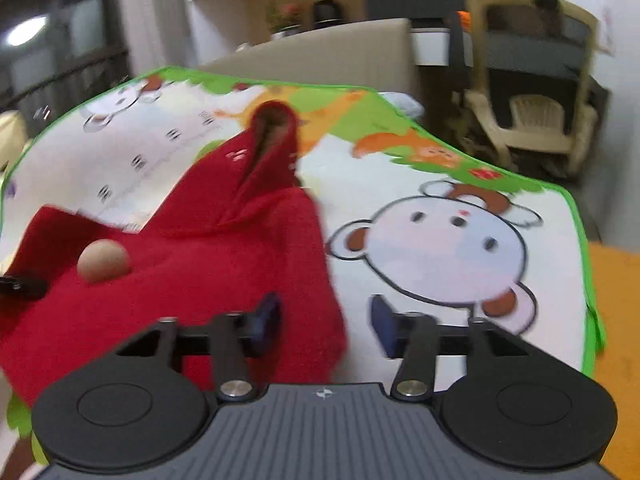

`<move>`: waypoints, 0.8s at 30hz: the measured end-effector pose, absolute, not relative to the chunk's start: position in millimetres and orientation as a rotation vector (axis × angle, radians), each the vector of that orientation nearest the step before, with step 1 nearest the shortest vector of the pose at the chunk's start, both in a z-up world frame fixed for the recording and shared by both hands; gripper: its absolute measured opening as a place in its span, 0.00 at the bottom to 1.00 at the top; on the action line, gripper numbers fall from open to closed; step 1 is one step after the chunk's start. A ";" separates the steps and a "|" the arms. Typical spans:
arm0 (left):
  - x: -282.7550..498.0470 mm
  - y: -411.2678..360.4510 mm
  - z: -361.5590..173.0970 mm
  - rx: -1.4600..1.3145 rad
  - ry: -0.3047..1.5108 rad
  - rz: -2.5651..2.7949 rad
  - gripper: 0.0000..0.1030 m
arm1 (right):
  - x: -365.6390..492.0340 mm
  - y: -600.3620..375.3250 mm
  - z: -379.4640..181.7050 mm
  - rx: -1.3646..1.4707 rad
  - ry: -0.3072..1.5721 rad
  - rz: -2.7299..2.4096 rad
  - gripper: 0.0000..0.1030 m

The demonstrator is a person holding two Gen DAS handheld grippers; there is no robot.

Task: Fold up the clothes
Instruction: 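Fold the jacket side over with both grippers and release it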

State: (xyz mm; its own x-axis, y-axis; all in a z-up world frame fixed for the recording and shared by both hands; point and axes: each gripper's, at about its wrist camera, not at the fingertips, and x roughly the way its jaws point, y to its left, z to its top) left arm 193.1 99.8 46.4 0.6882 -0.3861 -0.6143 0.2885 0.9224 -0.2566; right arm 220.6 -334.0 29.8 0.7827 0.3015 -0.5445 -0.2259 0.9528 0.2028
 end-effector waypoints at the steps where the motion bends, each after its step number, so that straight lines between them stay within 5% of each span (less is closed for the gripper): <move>1: 197.0 103.3 40.0 -0.157 0.744 -0.345 0.54 | 219.0 -337.7 35.6 0.134 0.592 0.276 0.58; 5: 193.0 131.9 59.0 -0.306 0.682 -0.258 0.78 | 210.1 -332.3 69.6 0.078 0.463 0.250 0.61; 7: 192.3 140.4 81.0 -0.353 0.610 -0.267 0.79 | 205.2 -321.0 86.7 0.082 0.395 0.305 0.63; 9: 191.4 143.6 102.7 -0.385 0.532 -0.304 0.80 | 206.4 -303.9 92.0 0.108 0.380 0.403 0.77; 13: 196.9 115.1 120.0 -0.403 0.435 -0.475 0.91 | 232.4 -258.5 60.3 0.096 0.507 0.505 0.84; 18: 244.7 73.3 63.3 -0.378 0.642 -0.433 0.92 | 252.7 -227.7 17.5 0.059 0.635 0.460 1.00; 24: 274.0 79.1 10.2 -0.384 0.797 -0.292 0.95 | 253.9 -224.7 18.0 0.025 0.666 0.472 1.00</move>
